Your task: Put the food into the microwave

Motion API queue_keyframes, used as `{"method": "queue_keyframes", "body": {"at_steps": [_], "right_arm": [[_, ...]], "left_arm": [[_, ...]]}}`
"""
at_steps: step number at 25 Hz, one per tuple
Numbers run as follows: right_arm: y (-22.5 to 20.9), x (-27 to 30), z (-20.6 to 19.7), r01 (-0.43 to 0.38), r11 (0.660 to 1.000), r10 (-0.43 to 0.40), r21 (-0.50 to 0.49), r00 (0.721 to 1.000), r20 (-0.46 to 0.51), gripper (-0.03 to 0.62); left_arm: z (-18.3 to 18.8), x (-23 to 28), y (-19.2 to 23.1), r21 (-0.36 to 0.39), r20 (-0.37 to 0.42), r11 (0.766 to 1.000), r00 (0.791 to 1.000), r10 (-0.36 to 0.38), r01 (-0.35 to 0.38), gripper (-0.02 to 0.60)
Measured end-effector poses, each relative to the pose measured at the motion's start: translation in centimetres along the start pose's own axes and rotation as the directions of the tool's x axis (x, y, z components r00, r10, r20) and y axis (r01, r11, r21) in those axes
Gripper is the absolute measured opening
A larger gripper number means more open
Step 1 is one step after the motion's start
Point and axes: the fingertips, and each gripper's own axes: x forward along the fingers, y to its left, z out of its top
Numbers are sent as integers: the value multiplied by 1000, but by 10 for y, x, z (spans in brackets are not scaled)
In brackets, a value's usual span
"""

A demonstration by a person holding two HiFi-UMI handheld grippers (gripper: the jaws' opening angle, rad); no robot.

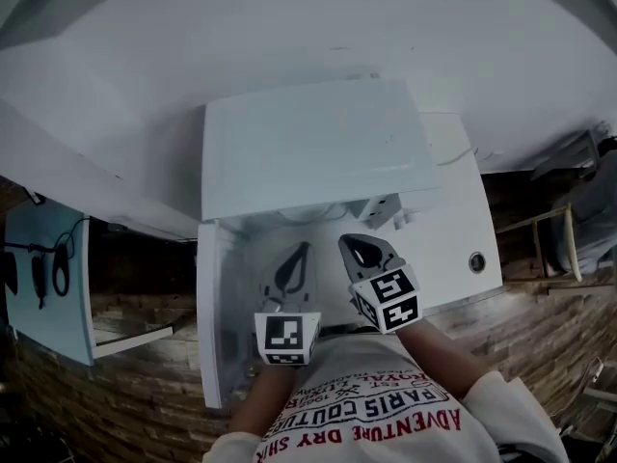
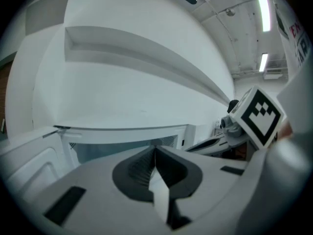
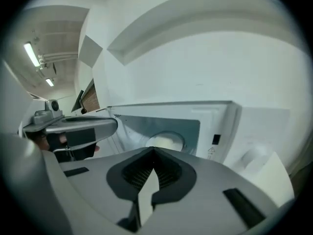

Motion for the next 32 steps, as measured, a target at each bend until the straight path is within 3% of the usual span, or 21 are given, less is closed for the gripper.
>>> {"method": "queue_keyframes", "body": {"at_steps": [4, 10, 15, 19, 32], "right_arm": [[5, -47, 17, 7, 999, -2, -37, 994, 112, 11], [8, -114, 44, 58, 996, -33, -74, 953, 303, 11], [18, -151, 52, 66, 991, -18, -114, 924, 381, 11], [31, -162, 52, 72, 985, -4, -155, 915, 403, 11], [45, -166, 34, 20, 985, 45, -174, 930, 364, 11]], "left_arm": [[21, -22, -29, 20, 54, 1000, 999, -4, 3, 6], [56, -56, -63, 25, 133, 999, 991, 19, -22, 6], [54, -75, -81, 51, 142, 997, 989, 47, -55, 6], [54, -88, -89, 71, 177, 996, 983, 41, -55, 6], [59, -107, -103, 50, 189, 996, 980, 59, -70, 6]]}}
